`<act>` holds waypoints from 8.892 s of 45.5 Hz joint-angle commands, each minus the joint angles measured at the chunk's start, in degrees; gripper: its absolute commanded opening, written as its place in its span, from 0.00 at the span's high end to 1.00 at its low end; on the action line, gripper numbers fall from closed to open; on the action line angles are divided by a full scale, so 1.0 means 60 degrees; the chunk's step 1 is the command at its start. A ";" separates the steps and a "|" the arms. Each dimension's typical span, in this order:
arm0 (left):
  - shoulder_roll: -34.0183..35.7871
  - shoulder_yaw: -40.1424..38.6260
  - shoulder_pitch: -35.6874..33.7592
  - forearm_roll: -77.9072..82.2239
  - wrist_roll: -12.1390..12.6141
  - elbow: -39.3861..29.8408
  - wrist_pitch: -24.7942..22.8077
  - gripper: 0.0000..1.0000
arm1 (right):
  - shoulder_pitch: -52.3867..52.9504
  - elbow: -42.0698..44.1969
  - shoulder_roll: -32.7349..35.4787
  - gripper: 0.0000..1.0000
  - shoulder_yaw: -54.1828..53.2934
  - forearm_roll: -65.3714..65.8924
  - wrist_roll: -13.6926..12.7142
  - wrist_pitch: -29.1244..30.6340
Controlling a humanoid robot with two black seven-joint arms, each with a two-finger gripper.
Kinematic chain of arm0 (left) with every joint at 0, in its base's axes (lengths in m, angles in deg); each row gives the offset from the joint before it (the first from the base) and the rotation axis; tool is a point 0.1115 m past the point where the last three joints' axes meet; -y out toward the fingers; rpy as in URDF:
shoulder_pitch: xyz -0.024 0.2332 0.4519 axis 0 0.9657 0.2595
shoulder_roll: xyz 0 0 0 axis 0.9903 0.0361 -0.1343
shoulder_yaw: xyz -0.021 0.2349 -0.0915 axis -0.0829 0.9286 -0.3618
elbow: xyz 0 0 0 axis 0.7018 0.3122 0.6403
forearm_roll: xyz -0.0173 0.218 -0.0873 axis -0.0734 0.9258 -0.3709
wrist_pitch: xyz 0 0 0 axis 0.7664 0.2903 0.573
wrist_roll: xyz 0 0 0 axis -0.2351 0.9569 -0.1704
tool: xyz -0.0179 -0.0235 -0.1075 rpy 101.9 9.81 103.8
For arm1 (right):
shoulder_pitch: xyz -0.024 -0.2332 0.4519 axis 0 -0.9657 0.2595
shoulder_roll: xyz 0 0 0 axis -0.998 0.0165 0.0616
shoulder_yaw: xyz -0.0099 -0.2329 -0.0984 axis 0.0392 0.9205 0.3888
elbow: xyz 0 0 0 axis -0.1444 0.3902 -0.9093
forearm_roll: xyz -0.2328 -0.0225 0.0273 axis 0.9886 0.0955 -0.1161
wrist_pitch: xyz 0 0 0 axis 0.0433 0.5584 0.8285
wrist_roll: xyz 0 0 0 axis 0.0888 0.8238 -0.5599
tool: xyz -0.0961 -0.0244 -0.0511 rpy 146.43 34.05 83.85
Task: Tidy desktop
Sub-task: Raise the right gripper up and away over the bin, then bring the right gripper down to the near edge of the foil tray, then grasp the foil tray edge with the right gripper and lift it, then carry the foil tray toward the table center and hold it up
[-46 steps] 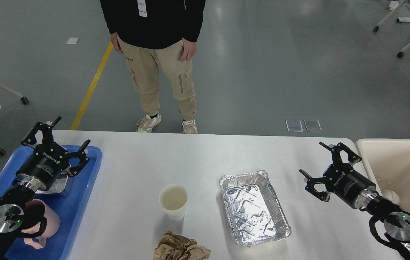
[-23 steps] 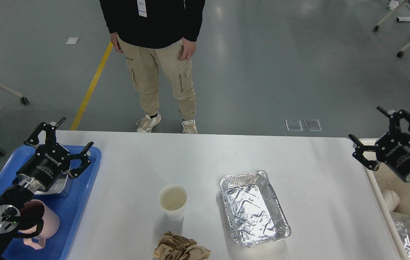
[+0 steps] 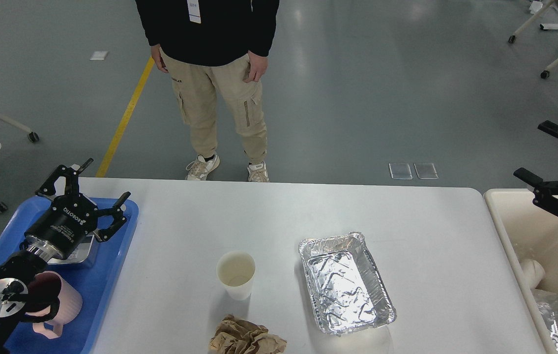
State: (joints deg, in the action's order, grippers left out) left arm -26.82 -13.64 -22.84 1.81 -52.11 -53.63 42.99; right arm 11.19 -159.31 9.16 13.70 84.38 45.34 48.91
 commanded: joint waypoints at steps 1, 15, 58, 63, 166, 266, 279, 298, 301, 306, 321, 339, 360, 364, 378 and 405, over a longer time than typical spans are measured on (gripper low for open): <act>-0.0008 0.0000 0.0014 -0.0001 -0.0001 0.0000 -0.0011 0.03 | -0.0595 -0.0734 0.1112 0.00 0.0137 0.0186 0.0077 0.0054; -0.0124 0.0073 -0.0308 0.0043 0.0000 0.0467 -0.0392 0.03 | -0.1329 -0.1848 0.4745 0.00 0.1499 0.2104 -0.0069 -0.0106; -0.0535 0.0454 -0.0938 0.0146 -0.0001 0.1406 -0.0963 0.03 | -0.1285 -0.4163 0.6565 0.00 0.4444 0.1943 -0.0304 -0.4618; -0.0506 0.0454 -0.0938 0.0146 -0.0001 0.1406 -0.0978 0.03 | -0.1329 -0.4134 0.5745 0.00 0.4444 0.1958 -0.0304 -0.4618; -0.0140 0.0484 -0.1846 0.1259 -0.0001 0.2299 -0.0231 0.03 | -0.2398 -0.3681 -0.4392 0.00 0.5880 0.1533 -0.0304 -0.7270; 0.0300 0.0176 -0.1392 0.1201 -0.0118 0.2138 -0.0524 0.03 | -0.0890 -0.0077 -0.6634 0.97 0.6290 0.3643 -0.0157 -0.7621; 0.0490 -0.0146 -0.1187 0.1171 -0.0132 0.2138 -0.0904 0.03 | -0.0538 0.0391 -0.6649 1.00 0.6685 0.3643 -0.0157 -0.7548; 0.0666 -0.0483 -0.0909 0.1127 -0.0132 0.2138 -0.1256 0.03 | -0.0230 0.0290 -0.6225 1.00 0.7242 0.3979 -0.0143 -0.7592; 0.0652 -0.0483 -0.0909 0.1127 -0.0118 0.2138 -0.1271 0.03 | -0.0230 0.0042 -0.5962 1.00 0.7329 0.4184 -0.0143 -0.7548; 0.0622 -0.0483 -0.0909 0.1127 -0.0118 0.2138 -0.1271 0.03 | -0.0026 -0.0515 -0.5186 1.00 0.7418 0.4287 -0.0143 -0.7504; 0.0578 -0.0498 -0.0894 0.1127 -0.0103 0.2153 -0.1271 0.03 | 0.0400 -0.1424 -0.2768 1.00 0.7418 0.4258 -0.0187 -0.7036; 0.0534 -0.0512 -0.0894 0.1113 -0.0118 0.2153 -0.1271 0.03 | 0.0282 -0.2317 -0.1757 1.00 0.7462 0.4302 -0.0187 -0.6801; 0.0388 -0.0512 -0.0894 0.1113 -0.0132 0.2153 -0.1271 0.03 | 0.0780 -0.2318 -0.0248 1.00 0.7813 0.7085 -0.0143 -0.4634; 0.0359 -0.0512 -0.0894 0.1113 -0.0132 0.2138 -0.1271 0.03 | 0.1073 -0.2318 0.0220 1.00 0.7813 0.7290 -0.0143 -0.4195; 0.0154 -0.0512 -0.0894 0.1113 -0.0147 0.2138 -0.1271 0.03 | 0.2962 -0.2318 0.0733 1.00 0.7813 0.8184 -0.0143 -0.1705; 0.0168 -0.0454 -0.0953 0.1142 -0.0132 0.2094 -0.1505 0.03 | 0.7576 -0.1103 -0.1345 1.00 0.9541 0.8288 -0.0157 0.2734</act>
State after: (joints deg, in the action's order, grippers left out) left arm -26.11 -16.43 -28.61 8.64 -52.96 -41.06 34.26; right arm 51.66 -168.57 4.65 68.30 137.34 44.45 62.42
